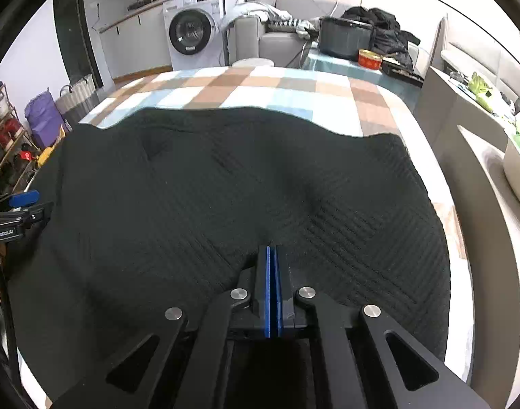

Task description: Fold small clothes

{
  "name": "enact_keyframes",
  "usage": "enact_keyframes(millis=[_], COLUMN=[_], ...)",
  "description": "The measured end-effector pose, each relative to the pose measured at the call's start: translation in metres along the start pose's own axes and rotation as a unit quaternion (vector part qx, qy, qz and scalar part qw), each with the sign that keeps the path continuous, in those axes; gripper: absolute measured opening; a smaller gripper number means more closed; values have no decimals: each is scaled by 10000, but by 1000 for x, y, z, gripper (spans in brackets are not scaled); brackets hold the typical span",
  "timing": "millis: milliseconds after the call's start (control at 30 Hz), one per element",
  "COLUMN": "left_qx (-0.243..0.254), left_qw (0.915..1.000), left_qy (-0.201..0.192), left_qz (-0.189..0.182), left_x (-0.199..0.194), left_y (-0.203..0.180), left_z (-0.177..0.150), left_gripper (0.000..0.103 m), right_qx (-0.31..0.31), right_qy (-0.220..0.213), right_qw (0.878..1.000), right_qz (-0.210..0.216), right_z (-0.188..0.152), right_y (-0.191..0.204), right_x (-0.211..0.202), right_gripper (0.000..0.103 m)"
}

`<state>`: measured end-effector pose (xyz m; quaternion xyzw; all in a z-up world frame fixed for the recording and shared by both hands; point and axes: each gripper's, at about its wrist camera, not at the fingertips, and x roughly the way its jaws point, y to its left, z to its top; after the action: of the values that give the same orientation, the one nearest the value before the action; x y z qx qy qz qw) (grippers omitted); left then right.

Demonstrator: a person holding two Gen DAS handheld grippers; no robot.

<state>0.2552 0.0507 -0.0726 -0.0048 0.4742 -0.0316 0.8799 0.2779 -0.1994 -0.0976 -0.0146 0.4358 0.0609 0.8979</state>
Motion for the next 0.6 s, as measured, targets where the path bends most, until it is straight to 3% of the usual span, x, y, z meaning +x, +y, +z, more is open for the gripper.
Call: enact_keyframes(millis=[333, 433, 500, 600], left_qx=[-204, -25, 132, 176], left_qw=[9997, 9999, 9998, 9996], left_qy=[-101, -135, -67, -146], left_qz=[-125, -76, 137, 176], left_x=[-14, -12, -4, -4], left_y=[8, 3, -1, -2], left_z=[-6, -7, -9, -11], left_gripper=[80, 80, 80, 76], right_qx=[59, 47, 151, 245], right_qy=[103, 158, 248, 128], right_qw=[9998, 9997, 9995, 9995], right_qz=[-172, -174, -88, -122], right_z=[4, 4, 4, 5], right_y=[-4, -3, -5, -14], right_x=[7, 6, 4, -6], right_gripper=[2, 3, 7, 17])
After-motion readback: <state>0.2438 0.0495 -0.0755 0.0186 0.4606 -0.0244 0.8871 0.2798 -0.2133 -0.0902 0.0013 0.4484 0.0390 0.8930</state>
